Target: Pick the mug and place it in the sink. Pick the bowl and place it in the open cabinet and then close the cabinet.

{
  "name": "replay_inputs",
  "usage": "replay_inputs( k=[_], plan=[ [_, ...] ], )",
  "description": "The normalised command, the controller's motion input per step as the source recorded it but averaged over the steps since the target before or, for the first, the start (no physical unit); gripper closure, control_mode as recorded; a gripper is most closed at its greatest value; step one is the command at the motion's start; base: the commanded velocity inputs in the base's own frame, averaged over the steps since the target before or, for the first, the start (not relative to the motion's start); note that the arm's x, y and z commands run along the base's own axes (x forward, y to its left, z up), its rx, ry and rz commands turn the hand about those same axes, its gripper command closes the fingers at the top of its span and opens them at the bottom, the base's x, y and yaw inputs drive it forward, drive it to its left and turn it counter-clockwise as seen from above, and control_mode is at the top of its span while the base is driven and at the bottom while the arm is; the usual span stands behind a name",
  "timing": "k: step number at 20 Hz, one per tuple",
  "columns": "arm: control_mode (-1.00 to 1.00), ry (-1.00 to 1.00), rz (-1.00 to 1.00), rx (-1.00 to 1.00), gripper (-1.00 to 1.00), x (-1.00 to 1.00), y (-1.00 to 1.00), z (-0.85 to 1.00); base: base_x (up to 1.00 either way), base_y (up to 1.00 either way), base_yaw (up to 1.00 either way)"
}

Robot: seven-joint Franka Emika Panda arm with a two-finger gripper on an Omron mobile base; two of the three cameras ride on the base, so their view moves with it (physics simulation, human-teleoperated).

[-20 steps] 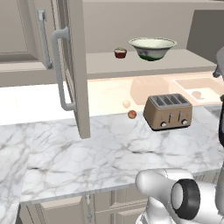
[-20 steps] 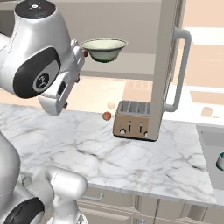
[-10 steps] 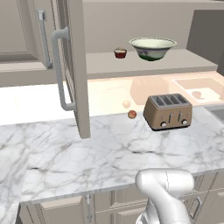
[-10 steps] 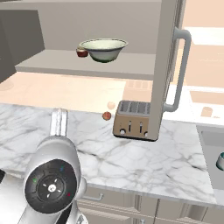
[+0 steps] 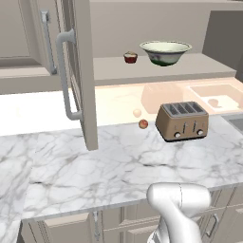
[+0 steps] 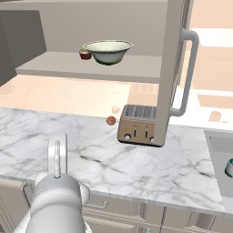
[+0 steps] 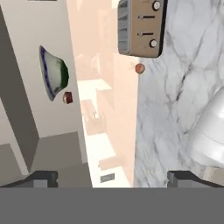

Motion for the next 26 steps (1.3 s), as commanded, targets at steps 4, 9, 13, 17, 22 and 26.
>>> replay_inputs(
  k=[4,9,13,17,22,26],
  plan=[
    [-1.00,0.00,0.00,0.10,-1.00,0.02,-0.48,0.11,0.00,0.00,0.00],
    [-1.00,-0.02,0.02,0.12,-1.00,0.01,-0.56,0.04,0.00,0.00,0.00],
    [-1.00,-0.08,0.02,0.10,-1.00,0.11,-0.54,0.00,0.00,0.00,0.00],
    [-1.00,-0.13,0.05,0.12,-1.00,0.32,-0.61,0.00,0.00,0.00,0.00],
    [-1.00,-0.17,0.07,0.12,-1.00,0.51,-0.53,0.00,0.00,0.00,0.00],
    [-1.00,-0.16,0.08,0.12,-1.00,0.59,-0.50,-0.01,0.00,0.00,0.00]
  ],
)
